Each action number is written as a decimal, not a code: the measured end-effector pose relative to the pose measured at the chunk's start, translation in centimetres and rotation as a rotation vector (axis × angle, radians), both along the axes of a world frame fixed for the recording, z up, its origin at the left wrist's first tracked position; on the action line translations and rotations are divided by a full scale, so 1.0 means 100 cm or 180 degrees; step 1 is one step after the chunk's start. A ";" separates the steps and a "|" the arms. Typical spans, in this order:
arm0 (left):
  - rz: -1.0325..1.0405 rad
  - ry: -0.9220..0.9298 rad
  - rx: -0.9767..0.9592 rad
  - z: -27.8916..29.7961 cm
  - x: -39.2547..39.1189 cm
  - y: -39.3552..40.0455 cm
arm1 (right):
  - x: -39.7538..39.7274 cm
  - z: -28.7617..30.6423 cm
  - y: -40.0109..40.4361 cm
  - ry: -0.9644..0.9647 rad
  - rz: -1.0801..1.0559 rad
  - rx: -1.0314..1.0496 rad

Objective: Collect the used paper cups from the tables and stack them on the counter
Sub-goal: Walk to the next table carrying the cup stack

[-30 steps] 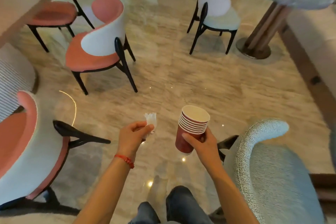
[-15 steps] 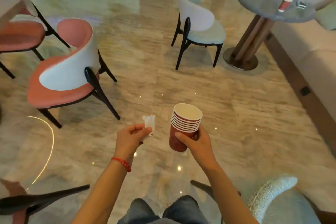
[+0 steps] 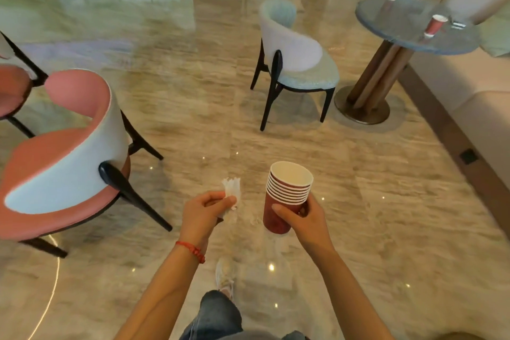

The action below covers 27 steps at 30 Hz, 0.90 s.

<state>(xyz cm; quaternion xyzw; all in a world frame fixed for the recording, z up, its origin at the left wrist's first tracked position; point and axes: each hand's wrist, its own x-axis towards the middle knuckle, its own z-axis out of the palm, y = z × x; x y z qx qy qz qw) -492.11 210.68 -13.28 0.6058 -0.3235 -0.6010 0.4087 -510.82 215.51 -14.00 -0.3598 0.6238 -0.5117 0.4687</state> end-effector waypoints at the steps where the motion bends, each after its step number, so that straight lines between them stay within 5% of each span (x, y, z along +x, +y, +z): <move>1: -0.0020 0.0004 -0.0007 0.000 0.002 -0.021 | 0.002 0.001 -0.019 0.0019 -0.0021 -0.0022; 14: -0.0163 0.0035 0.0011 -0.001 0.010 -0.226 | 0.007 0.005 -0.209 0.0178 -0.0114 0.0001; 27: -0.0414 -0.0009 0.0027 -0.013 -0.081 -0.424 | -0.080 -0.003 -0.401 0.0260 -0.0261 -0.0012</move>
